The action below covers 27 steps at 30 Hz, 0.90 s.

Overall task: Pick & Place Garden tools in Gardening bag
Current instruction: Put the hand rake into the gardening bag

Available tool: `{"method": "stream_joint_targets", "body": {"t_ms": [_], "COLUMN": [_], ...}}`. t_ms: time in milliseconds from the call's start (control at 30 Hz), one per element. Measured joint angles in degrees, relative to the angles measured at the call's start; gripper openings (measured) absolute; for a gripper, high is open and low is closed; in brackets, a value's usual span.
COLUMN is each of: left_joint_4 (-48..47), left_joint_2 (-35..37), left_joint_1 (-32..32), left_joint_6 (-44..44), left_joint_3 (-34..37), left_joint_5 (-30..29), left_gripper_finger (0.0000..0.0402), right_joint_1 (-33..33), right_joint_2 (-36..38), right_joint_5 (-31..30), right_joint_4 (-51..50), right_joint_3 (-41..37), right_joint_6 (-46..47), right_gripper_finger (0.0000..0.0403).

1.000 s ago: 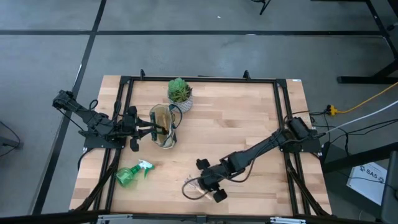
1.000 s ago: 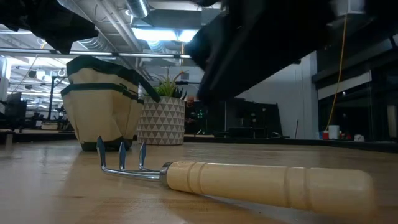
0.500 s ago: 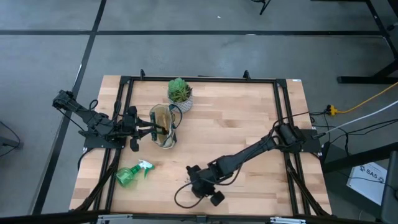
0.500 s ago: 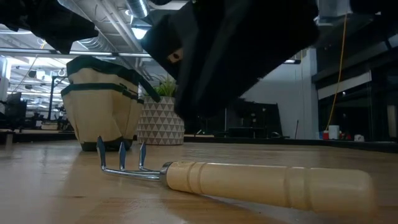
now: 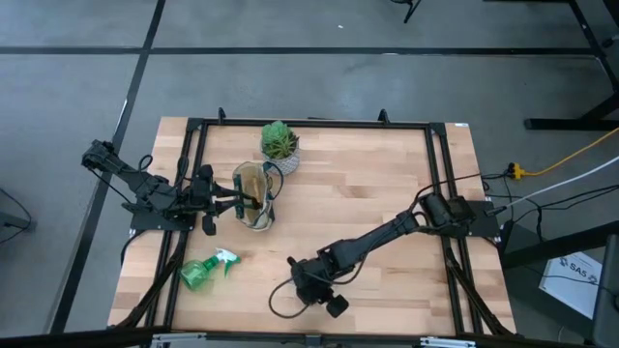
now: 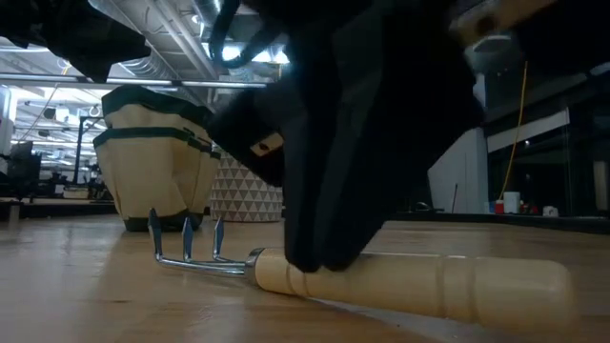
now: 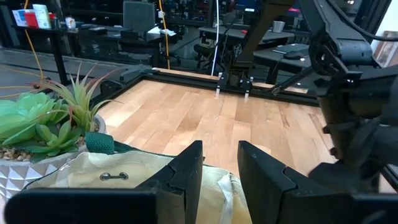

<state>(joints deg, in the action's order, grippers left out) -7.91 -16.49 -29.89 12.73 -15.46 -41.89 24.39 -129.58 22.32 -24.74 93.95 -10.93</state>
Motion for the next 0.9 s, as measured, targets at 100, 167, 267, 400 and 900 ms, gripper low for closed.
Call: {"method": "stream_joint_targets", "body": {"t_ms": [100, 167, 267, 400, 900], "left_joint_4": [-0.02, -0.02, -0.02, -0.02, -0.02], "left_joint_2": [0.00, 0.00, 0.00, 0.00, 0.00], "left_joint_1": [-0.02, -0.02, 0.00, -0.02, 0.00], "left_joint_6": [0.00, 0.00, 0.00, 0.00, 0.00], "left_joint_3": [0.00, 0.02, 0.00, 0.00, 0.00], "left_joint_5": [0.00, 0.00, 0.00, 0.00, -0.02], "left_gripper_finger": [0.0098, 0.0098, 0.0098, 0.0098, 0.0098], "right_joint_1": [-0.97, -1.69, -2.74, -4.26, -10.16], "right_joint_2": [0.00, 0.00, 0.02, 0.26, 3.41], "right_joint_5": [0.09, 0.26, 0.42, 0.41, 0.76], "right_joint_4": [-2.38, -3.57, -5.94, -9.27, -12.51], "right_joint_3": [-0.01, -0.01, -0.02, -0.01, -0.02], "right_joint_6": [0.80, 1.01, 1.57, 3.04, 2.78], "right_gripper_finger": [0.0047, 0.0047, 0.0047, 0.0047, 0.0044]}}
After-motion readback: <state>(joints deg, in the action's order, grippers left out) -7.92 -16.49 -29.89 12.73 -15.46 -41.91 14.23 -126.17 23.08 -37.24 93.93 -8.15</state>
